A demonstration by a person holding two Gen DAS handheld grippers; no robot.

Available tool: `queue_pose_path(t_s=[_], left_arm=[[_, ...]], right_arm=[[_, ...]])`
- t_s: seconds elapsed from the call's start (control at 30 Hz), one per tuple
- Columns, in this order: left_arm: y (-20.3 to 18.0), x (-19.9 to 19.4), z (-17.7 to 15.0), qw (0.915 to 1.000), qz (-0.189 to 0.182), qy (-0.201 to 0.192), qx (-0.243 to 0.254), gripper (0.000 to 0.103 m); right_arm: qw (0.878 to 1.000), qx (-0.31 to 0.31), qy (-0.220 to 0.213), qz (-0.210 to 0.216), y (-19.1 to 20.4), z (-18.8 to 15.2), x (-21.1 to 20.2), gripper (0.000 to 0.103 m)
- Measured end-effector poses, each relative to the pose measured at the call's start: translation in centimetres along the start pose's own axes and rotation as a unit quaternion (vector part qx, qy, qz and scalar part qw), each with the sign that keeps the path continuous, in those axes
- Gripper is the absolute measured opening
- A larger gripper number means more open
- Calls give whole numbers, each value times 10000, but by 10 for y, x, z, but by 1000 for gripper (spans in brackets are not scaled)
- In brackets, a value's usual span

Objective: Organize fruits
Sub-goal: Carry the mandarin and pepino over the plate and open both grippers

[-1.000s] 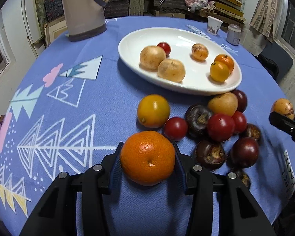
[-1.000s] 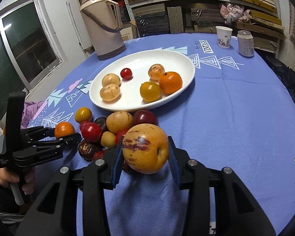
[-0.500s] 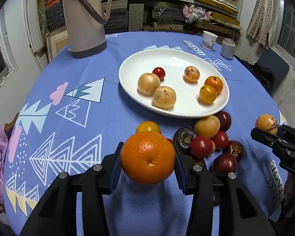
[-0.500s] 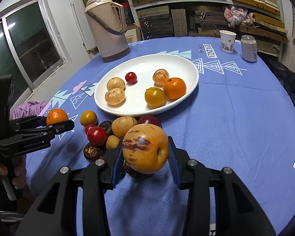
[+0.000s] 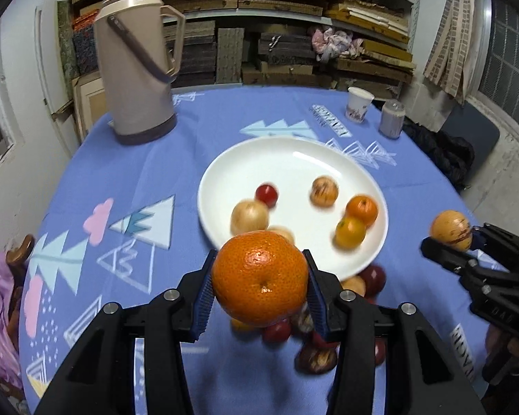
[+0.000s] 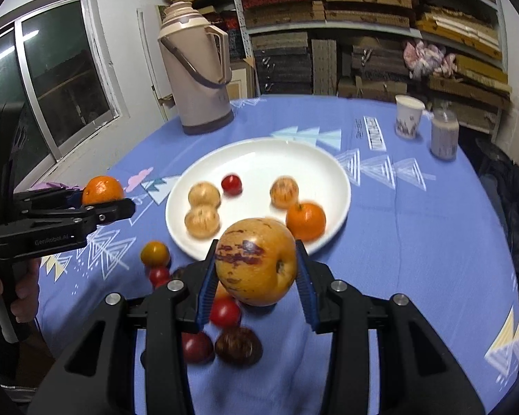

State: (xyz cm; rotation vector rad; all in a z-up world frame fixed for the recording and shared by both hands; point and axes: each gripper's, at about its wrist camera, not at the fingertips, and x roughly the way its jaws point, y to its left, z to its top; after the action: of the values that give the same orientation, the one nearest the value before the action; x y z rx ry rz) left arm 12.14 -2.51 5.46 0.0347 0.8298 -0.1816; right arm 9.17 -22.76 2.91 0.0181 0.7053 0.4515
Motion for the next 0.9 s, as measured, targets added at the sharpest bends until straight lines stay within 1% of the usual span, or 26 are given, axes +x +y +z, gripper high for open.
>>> queue_pose_path(t_s=[0.17,0.23,0.3,0.37,0.57,0.63,0.77,0.9], left_arm=[[-3,21,30,10000,-66,40,-1,47],[-2,33,38,9999,-91,103,-24,47],[-2,48,44,9998,-5,192,-10,47],[0,62,48,9996,28,277,20,47],[12,103,56,9983,118,551,-123,47],[18,114,58,9977,78,644,-208,47],[25,131,61,9968,104,747,-252,47],[28,140,64,9968,116,738,-296,47]], right_arm=[[9997,-211,77,51,6,25,23,40],[9994,-303,190,29,8,35,41,40],[9988,-369,327,-24,7,41,60,40],[9983,-391,415,-76,6,43,74,40],[9969,-418,668,15,3,47,118,40],[9961,-452,752,34,4,47,130,40],[9949,-474,885,90,4,47,148,40],[9932,-441,1066,131,3,47,166,40]])
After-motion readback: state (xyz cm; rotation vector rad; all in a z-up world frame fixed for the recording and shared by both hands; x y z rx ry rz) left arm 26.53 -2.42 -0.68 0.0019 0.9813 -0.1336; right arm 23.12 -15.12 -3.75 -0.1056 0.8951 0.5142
